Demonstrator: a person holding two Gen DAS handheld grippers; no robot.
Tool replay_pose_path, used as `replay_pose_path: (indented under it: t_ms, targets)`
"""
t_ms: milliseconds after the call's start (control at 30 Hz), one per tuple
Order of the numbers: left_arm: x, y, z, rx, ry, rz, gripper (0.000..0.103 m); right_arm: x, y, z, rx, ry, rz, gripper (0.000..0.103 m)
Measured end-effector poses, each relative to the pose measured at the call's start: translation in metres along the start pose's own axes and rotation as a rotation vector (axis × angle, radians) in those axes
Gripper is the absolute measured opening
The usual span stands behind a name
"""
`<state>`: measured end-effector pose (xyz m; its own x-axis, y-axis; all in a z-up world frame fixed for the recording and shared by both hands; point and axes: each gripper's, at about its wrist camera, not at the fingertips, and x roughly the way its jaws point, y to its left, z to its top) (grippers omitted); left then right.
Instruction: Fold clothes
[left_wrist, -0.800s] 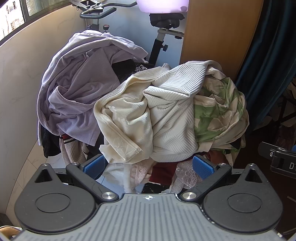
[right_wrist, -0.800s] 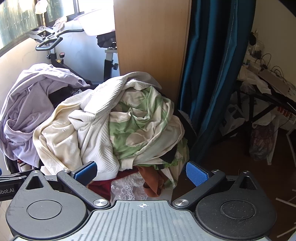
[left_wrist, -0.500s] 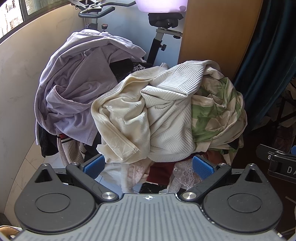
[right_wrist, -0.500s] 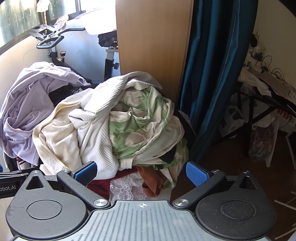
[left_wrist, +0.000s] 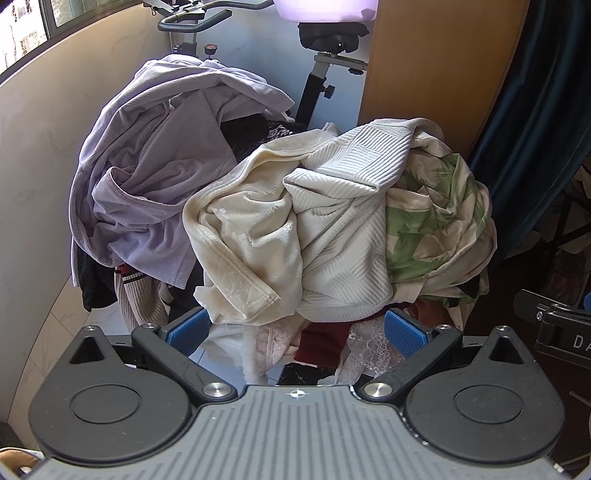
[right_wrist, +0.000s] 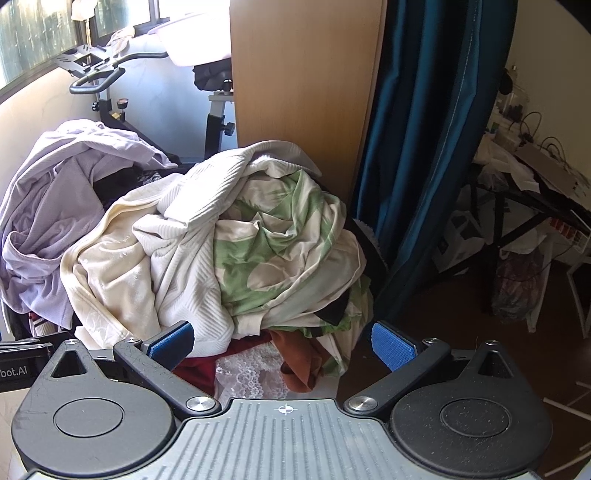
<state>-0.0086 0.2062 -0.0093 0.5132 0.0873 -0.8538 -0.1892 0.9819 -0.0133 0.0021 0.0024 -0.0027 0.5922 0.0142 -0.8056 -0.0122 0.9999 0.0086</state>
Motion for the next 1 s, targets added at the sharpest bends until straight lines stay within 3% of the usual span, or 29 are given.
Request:
replay_pose_path:
  t_ms: [1000]
  targets:
    - [0.000, 0.014, -0.003, -0.021, 0.030, 0.025, 0.103, 0.005, 0.016, 0.003, -0.035, 0.024, 0.025, 0.102]
